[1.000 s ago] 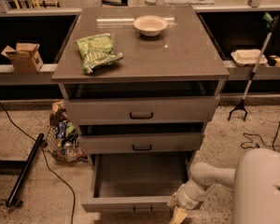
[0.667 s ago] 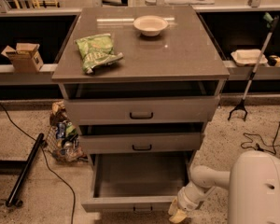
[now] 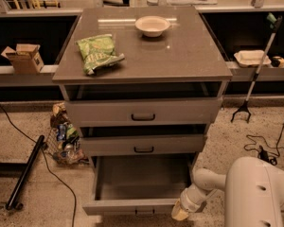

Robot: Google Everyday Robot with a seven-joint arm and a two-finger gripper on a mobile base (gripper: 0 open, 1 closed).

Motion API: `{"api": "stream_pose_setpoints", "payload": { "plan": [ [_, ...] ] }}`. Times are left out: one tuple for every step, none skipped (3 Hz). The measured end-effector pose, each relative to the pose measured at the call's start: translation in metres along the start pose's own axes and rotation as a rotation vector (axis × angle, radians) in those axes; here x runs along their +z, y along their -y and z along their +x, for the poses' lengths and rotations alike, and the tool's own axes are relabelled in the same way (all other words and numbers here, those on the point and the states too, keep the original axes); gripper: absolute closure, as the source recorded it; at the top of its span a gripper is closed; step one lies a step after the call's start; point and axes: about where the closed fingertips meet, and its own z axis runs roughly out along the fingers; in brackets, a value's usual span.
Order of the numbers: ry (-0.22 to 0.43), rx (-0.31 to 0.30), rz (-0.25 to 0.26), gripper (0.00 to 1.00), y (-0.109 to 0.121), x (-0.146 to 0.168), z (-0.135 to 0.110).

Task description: Close bottom drawer

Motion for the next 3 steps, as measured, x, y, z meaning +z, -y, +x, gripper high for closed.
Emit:
{"api": "stream_pose_setpoints", "payload": {
  "plan": [
    [0.007,-0.008,0.020,0.50,0.0077,-0.0005,0.0008],
    [0.007,-0.008,0.020,0.27,0.0077,-0.0005,0.0008],
    [0.007,-0.008,0.020,0.04,0.0077,-0.0005,0.0008]
  ]
}}
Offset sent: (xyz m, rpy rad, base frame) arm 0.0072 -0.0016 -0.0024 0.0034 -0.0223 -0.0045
